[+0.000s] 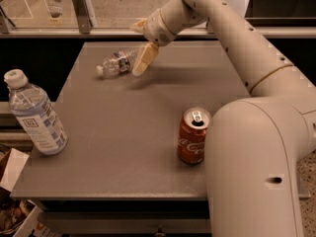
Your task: Move water bottle near coke can
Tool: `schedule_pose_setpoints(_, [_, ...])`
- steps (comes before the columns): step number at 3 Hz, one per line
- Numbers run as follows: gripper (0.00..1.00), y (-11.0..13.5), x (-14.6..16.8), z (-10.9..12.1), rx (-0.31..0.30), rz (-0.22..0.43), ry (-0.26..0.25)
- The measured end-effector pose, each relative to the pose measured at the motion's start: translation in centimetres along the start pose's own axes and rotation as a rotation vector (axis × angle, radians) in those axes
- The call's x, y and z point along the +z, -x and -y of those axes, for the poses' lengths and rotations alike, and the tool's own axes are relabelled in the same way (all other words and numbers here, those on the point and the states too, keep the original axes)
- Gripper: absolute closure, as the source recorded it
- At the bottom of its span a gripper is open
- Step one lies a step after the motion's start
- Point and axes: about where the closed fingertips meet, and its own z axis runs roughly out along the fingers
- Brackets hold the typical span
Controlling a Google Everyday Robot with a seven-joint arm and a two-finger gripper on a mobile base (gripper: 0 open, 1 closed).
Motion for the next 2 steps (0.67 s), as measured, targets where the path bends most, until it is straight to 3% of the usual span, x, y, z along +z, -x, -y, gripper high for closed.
schedule_pose_setpoints(1, [0.0, -0.2, 1.8, 0.9, 0.024, -0.021, 0.011])
schedule_pose_setpoints(2, [0.18, -0.9, 2.9, 0.9, 0.035, -0.035, 0.026])
